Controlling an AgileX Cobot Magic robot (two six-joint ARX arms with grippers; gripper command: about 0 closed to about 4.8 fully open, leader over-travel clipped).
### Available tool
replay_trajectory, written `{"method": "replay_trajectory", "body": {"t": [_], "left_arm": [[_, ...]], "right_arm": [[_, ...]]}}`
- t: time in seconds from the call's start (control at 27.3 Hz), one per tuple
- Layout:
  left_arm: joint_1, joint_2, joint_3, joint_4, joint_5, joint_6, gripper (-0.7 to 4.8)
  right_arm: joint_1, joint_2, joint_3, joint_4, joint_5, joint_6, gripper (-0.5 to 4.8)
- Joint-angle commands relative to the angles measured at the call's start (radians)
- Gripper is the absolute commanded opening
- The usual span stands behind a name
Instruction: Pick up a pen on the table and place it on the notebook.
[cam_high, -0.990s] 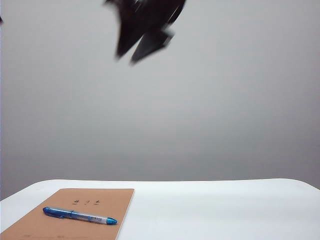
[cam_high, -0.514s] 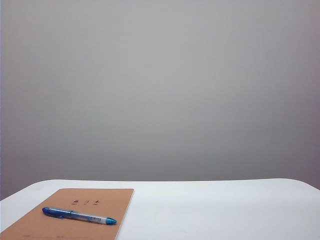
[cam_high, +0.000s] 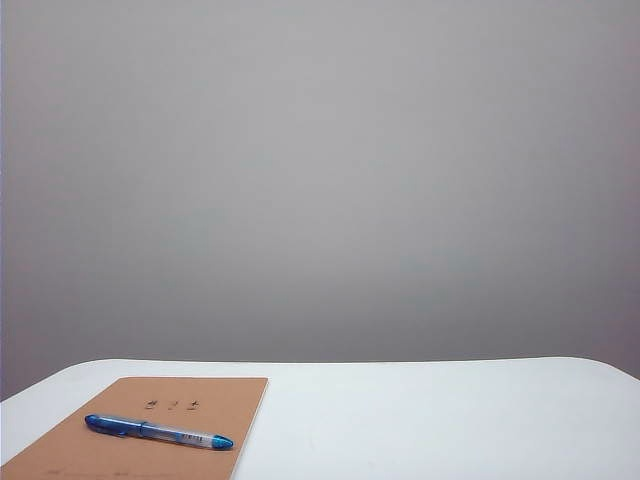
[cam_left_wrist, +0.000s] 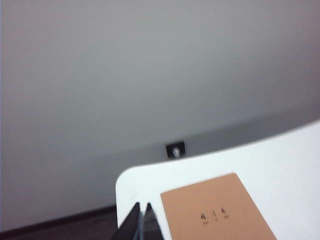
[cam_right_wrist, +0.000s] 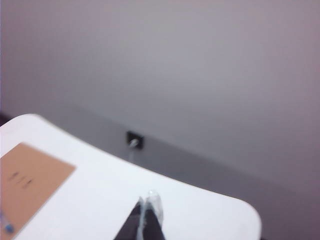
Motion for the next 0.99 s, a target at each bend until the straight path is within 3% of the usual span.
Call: {"method": "replay_trajectory", "body": {"t": [0.04,0.26,0.37,0.48,0.66,0.99], "left_arm": [[0.001,-0.109,-0.085,0.021,-0.026,-0.061,-0.05],[0.0,-0.364,-0.211,0.06,-0.036,-0.18,-0.05],[0.0,-0.402,-0.218,0.07,-0.133,-0.246,-0.06],[0.0,-0.396,-0.236,0.079,-0.151,-0.241,-0.05],[0.0,-0.402,-0.323,0.15,-0.179,-0.267,-0.05],[0.0,-0.402,-0.515,0.185,-0.181,-0.267,-0.05]], "right_arm": [[-0.043,-0.127,-0.087,0.119,0.036,0.019,-0.07],[-0.178,-0.342,-0.308,0.282,0.024,0.087,-0.07],[-0.225,-0.402,-0.424,0.36,-0.022,0.172,-0.07],[-0.249,-0.455,-0.542,0.449,-0.035,0.278,-0.07],[-0.251,-0.506,-0.671,0.495,-0.016,0.326,-0.07],[-0.252,-0.525,-0.79,0.499,0.05,0.251,-0.07]]}}
